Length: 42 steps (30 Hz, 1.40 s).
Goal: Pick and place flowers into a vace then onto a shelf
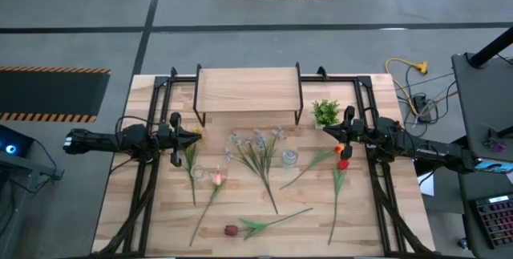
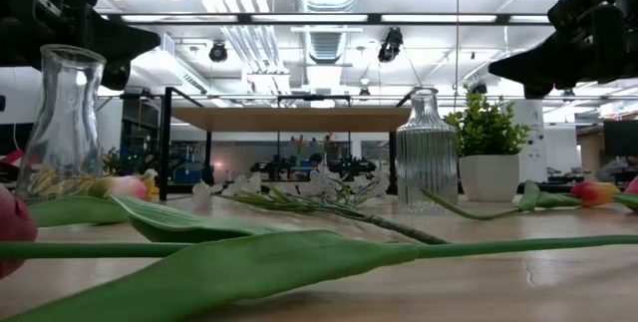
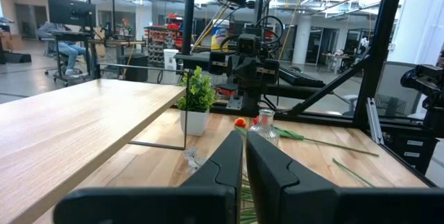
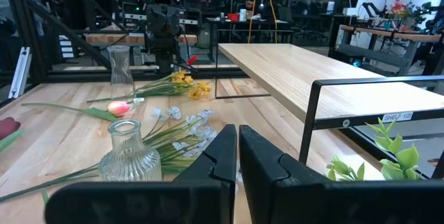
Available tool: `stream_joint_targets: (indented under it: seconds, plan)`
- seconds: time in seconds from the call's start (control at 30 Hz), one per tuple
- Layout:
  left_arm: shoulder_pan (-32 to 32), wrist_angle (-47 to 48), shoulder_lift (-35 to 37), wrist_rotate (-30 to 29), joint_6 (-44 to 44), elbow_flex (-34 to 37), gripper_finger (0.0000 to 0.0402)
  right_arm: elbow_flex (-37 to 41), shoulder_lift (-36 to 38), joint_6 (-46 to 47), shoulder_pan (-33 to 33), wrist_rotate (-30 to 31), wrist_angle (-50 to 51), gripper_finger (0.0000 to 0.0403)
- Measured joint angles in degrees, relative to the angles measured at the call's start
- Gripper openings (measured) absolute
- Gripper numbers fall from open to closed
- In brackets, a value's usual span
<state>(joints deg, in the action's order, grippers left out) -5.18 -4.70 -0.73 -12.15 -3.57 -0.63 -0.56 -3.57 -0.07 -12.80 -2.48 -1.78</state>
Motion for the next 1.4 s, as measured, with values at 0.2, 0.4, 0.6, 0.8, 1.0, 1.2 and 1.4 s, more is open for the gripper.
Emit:
stream_joint_targets:
  seconds: [0.2, 0.4, 0.6, 0.8, 1.0, 1.2, 1.4]
  plan:
    - [-0.01, 0.01, 0.00, 0.01, 0.00, 0.01, 0.0003, 0.00, 0.00, 0.01, 0.02, -0.01, 0.01, 0.0009]
    - [-0.01, 0.01, 0.00, 0.00, 0.00, -0.01, 0.0003, 0.00, 0.00, 0.00, 0.01, 0.00, 0.00, 0.0009]
    - [-0.01, -0.01, 0.00, -0.01, 0.00, -0.01, 0.0003, 0.00, -0.01, 0.02, 0.02, 0.00, 0.00, 0.0009]
    - [0.03, -0.17, 0.00, -0.12, 0.36, 0.01, 0.0003, 0.00, 0.00, 0.01, 0.01, -0.02, -0.11, 0.0009]
    - [0.03, -0.23, 0.00, -0.14, 0.55, 0.00, 0.0003, 0.00, 0.00, 0.79, 0.02, -0.13, -0.54, 0.0009]
    - [-0.01, -0.23, 0.00, -0.16, 0.61, -0.01, 0.0003, 0.00, -0.02, 5.48, 0.00, -0.26, -6.72, 0.0009]
    - [0.01, -0.23, 0.00, -0.19, 0.66, -0.01, 0.0003, -0.36, -0.58, 10.66, 0.20, -2.74, -21.72, 0.0046]
